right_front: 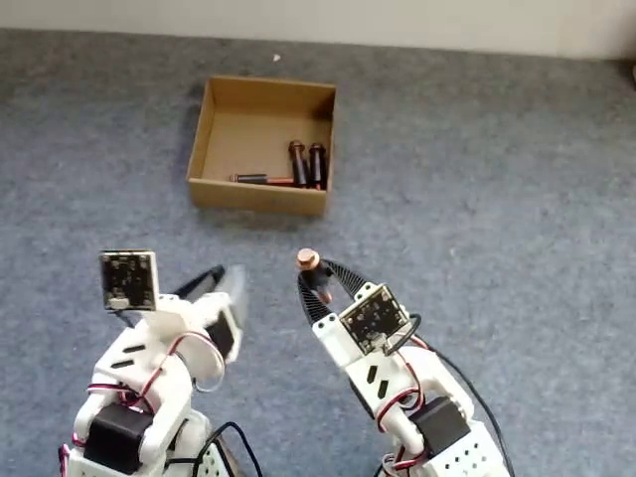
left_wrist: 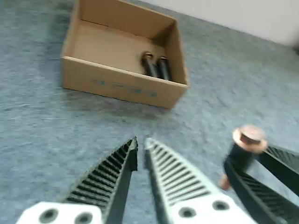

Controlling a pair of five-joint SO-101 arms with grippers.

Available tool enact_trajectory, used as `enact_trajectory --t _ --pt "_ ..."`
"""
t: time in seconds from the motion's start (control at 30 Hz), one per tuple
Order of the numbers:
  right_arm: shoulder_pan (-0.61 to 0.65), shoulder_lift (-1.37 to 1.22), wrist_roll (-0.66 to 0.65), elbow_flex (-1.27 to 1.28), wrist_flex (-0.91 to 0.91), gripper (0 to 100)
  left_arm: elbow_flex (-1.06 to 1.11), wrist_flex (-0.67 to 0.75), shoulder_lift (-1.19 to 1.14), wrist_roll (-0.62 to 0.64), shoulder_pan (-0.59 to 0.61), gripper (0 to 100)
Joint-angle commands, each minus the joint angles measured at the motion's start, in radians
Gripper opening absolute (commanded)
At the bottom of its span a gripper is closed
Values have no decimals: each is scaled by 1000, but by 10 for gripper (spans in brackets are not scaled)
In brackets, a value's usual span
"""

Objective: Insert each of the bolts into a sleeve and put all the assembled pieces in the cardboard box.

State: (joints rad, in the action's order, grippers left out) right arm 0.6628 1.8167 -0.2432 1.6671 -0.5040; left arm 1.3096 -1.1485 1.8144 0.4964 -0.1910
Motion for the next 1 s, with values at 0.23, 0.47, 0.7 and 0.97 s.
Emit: enact_trajectory --t 0.23,0.47,0.7,0.97 --pt "-128 -36 120 -134 -85 4 291 101 8 -117 160 6" --pt "-128 -432 123 -429 -87 4 386 201 5 -238 160 6" --pt "-131 -866 123 -720 64 4 386 201 1 -350 160 6" --pt "-131 -1268 121 -812 545 4 386 192 1 -356 160 6"
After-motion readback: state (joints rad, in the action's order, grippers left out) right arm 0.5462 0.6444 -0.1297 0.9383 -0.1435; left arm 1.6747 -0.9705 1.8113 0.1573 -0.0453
